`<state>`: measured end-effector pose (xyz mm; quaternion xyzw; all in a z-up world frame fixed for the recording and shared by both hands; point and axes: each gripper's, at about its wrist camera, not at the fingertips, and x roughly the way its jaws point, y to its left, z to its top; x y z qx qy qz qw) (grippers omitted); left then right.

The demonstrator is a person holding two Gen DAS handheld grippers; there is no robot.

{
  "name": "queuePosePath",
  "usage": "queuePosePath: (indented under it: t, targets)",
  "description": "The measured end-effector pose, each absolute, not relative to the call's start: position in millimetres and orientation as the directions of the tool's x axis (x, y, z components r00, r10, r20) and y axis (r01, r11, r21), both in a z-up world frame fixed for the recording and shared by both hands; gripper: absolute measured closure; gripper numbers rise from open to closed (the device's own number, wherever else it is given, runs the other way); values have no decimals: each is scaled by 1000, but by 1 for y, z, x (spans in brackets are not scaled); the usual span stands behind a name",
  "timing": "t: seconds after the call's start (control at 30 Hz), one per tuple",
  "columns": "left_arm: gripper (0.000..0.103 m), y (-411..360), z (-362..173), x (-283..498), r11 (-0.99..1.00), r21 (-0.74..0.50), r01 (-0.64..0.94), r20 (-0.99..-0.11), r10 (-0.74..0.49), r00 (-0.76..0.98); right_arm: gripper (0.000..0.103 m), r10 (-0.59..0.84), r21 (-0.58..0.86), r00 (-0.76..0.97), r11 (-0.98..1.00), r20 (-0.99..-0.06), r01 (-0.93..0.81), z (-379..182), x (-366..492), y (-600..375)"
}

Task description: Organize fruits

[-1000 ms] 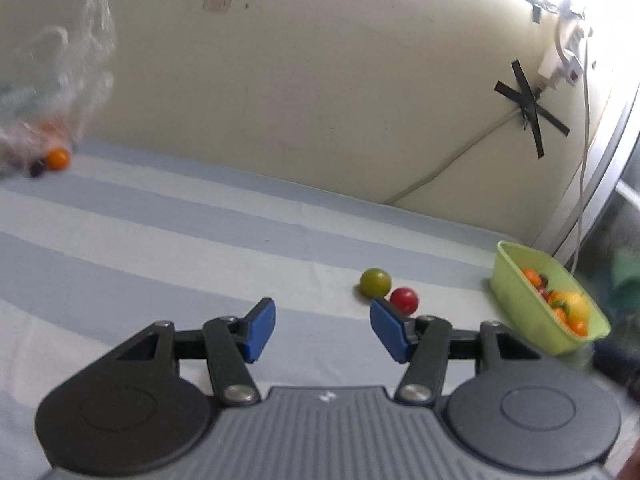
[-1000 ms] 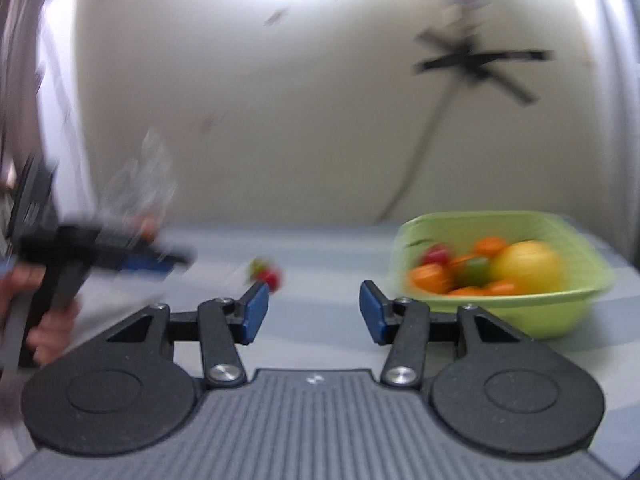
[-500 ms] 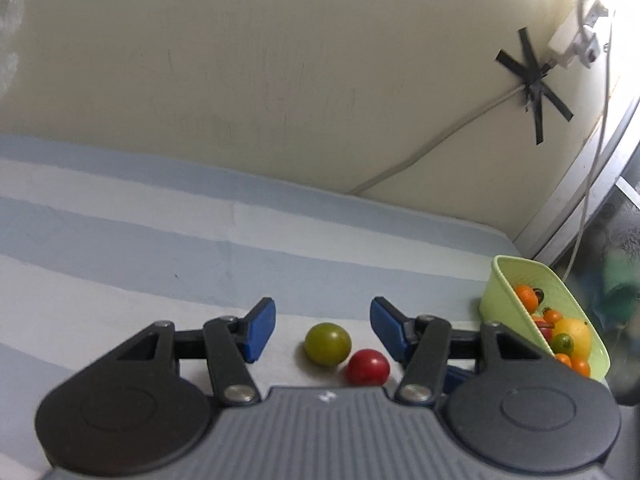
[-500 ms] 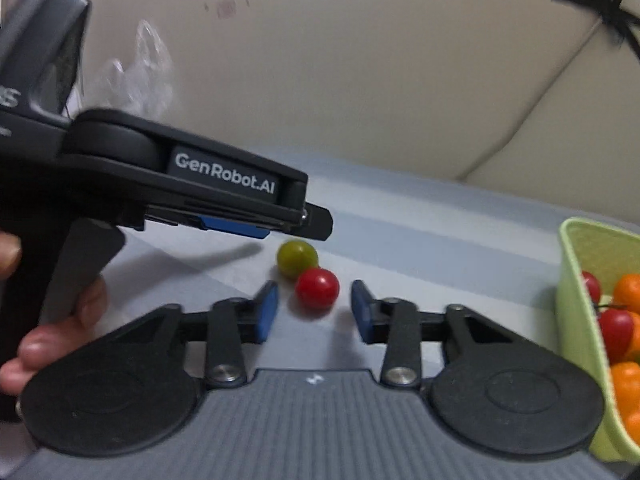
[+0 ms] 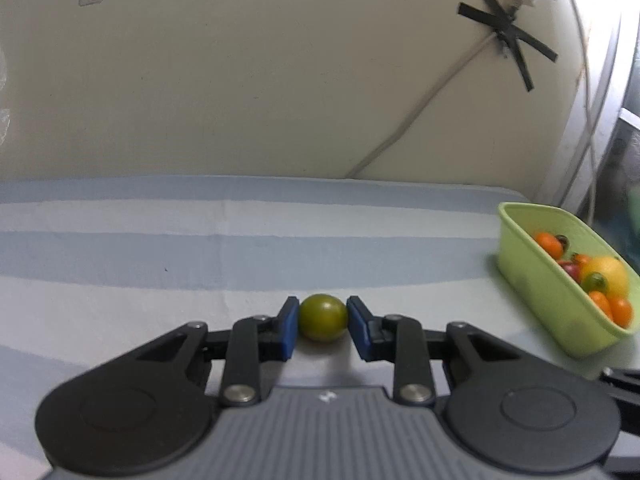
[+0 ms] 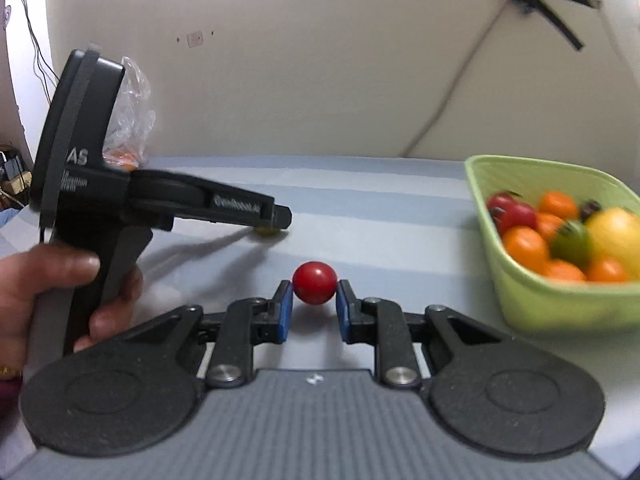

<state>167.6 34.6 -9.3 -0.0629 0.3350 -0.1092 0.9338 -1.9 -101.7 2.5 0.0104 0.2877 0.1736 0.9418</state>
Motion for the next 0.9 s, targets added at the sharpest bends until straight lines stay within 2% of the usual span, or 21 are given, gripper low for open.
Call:
queuePosePath:
  t: [0.23,0.5,0.73,0.9]
  targets:
    - [76,18,6,84,931,-226,288,-561,-366,743,77,311,146,796,950,-520,-275,-1,-68,-137]
    - [76,-25,3,-13,871,-163,463,-537,-472,699,77,230,87,830,973,-509,-216,-6,-122,-164]
    - [74,-50,-5,-31,872,-89,482,-556,-445,702,75,217,63,829,974,-515,-216,-14,-137,-172]
    - [61,-53,-3,-38,888,-55,456,-548,-409,730,73,216,53,837,974,-503,-220,-13,-141,-174]
